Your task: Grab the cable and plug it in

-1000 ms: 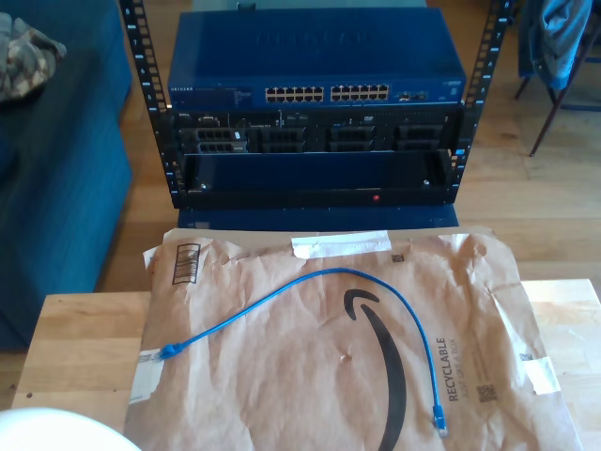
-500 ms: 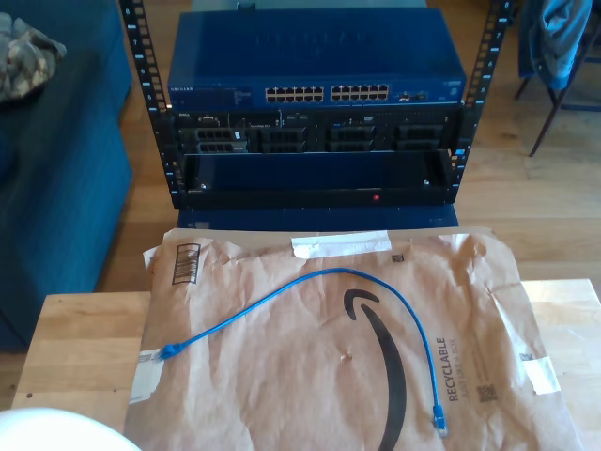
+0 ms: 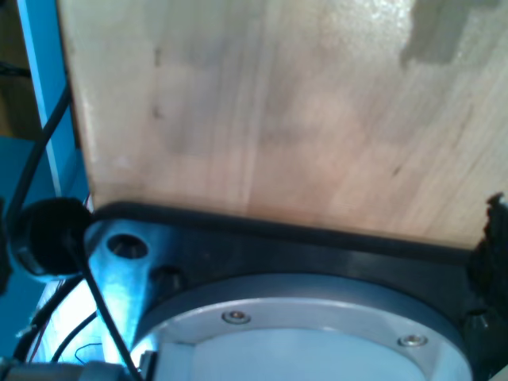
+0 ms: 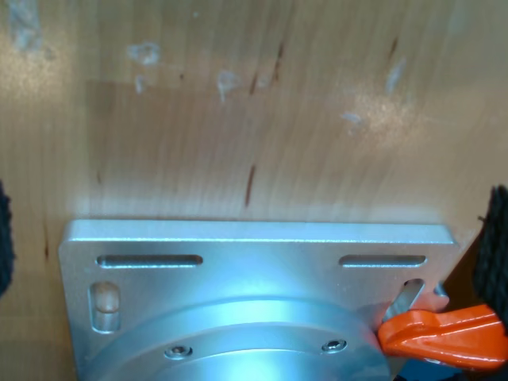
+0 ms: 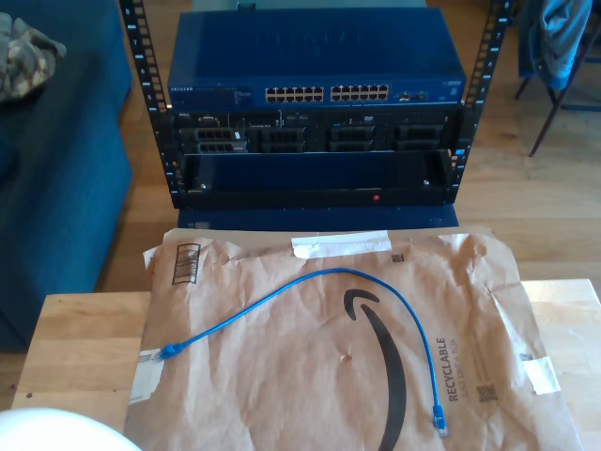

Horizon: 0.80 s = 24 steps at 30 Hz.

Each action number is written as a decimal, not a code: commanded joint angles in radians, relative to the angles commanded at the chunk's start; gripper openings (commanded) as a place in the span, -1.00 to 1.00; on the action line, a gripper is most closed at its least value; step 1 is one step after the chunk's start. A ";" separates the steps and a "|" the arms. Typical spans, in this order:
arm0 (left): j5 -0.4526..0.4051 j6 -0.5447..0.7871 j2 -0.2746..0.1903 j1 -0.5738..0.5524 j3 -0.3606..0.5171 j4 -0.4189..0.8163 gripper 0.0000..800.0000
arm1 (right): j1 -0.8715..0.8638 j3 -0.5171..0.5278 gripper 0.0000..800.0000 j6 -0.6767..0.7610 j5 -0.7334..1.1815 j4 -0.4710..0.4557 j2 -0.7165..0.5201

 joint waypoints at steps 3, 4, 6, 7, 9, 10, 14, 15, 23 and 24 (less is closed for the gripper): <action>0.003 0.000 0.000 0.000 0.000 0.000 1.00 | -0.002 0.000 0.99 0.000 0.000 0.000 0.000; 0.000 -0.002 0.000 0.000 0.000 0.000 1.00 | -0.002 0.002 0.99 0.000 0.000 0.000 0.000; 0.003 0.000 0.000 0.000 0.000 0.000 1.00 | -0.002 0.000 0.99 0.000 0.000 0.000 0.000; 0.003 -0.002 0.000 0.000 0.000 0.000 1.00 | -0.002 0.002 0.99 0.000 0.000 0.000 0.000; 0.003 0.000 0.000 0.000 0.000 0.000 1.00 | -0.002 0.002 0.99 0.000 0.000 0.000 0.000; 0.003 -0.002 0.000 0.000 0.000 0.000 1.00 | -0.002 0.000 0.99 0.000 0.000 0.000 -0.002; 0.003 0.000 0.000 0.000 0.000 0.000 1.00 | -0.002 0.000 0.99 0.000 0.000 0.000 0.000; 0.003 -0.002 0.000 0.000 0.000 0.000 1.00 | -0.002 0.002 0.99 0.000 0.000 0.000 0.000; 0.003 0.000 0.000 0.000 0.000 0.000 1.00 | 0.000 0.011 0.99 0.003 -0.002 -0.087 -0.006; 0.000 -0.002 0.000 -0.002 0.000 0.000 1.00 | 0.000 0.011 0.99 0.003 -0.002 -0.087 -0.006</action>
